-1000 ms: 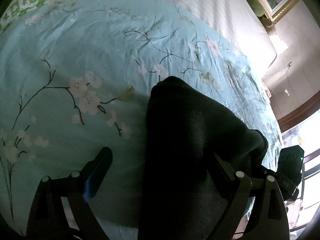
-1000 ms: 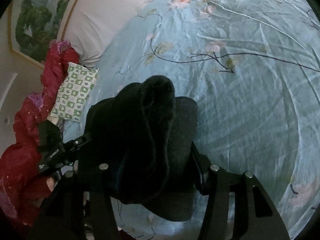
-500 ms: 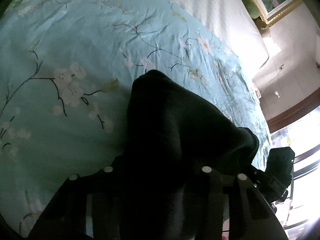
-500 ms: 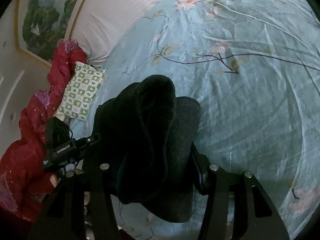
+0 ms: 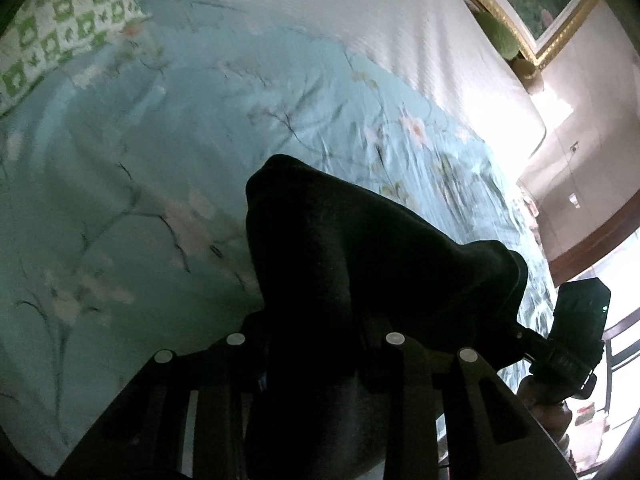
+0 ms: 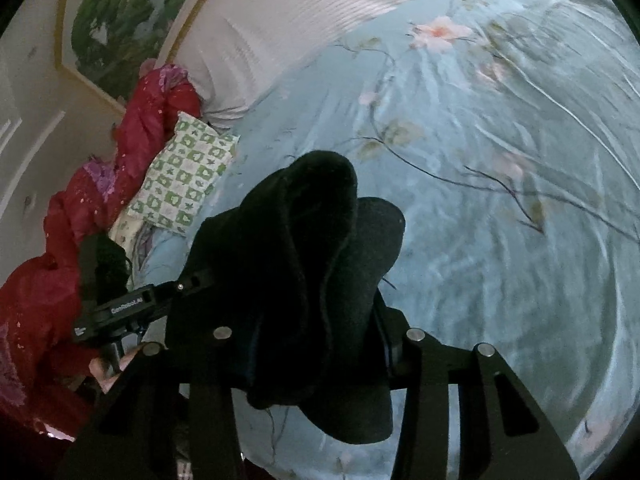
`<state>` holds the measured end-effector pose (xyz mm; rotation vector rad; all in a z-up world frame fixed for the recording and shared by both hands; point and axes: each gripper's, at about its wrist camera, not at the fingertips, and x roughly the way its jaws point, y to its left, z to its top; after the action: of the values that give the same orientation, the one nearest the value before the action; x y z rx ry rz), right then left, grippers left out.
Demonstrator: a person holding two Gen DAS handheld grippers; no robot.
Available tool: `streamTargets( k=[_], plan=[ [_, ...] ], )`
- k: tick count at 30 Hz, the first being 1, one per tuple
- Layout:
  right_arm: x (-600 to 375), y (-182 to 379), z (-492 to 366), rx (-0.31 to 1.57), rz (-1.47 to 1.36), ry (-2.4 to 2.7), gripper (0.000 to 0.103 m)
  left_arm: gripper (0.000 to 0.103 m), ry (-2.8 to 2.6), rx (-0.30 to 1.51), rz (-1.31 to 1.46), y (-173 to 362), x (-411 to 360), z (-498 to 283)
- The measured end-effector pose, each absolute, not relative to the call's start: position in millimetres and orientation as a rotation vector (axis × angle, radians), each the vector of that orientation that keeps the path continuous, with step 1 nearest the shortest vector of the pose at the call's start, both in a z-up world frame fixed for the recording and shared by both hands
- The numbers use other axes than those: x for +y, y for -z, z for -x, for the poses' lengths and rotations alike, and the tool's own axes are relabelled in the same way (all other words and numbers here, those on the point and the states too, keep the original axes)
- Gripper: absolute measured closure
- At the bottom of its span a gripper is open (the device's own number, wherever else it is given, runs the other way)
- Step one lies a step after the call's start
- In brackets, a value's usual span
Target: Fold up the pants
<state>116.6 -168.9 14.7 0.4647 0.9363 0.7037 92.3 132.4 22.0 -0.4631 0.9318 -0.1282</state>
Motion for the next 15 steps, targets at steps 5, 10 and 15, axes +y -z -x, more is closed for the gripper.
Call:
streamTargets(
  k=[5,10,15],
  plan=[
    [-152,-22,-127,0.921,-0.447,-0.746,0.058,0.072,0.095,0.901,0.468,-33,148,-89],
    [-139,-25,-135,0.924,-0.436,-0.766,0.058,0.072,0.058,0.874,0.456,-41,158,-84],
    [-129,-25,-145,0.934,-0.429,-0.775,0.058,0.072,0.038,0.862,0.454,-42,164,-86]
  ],
)
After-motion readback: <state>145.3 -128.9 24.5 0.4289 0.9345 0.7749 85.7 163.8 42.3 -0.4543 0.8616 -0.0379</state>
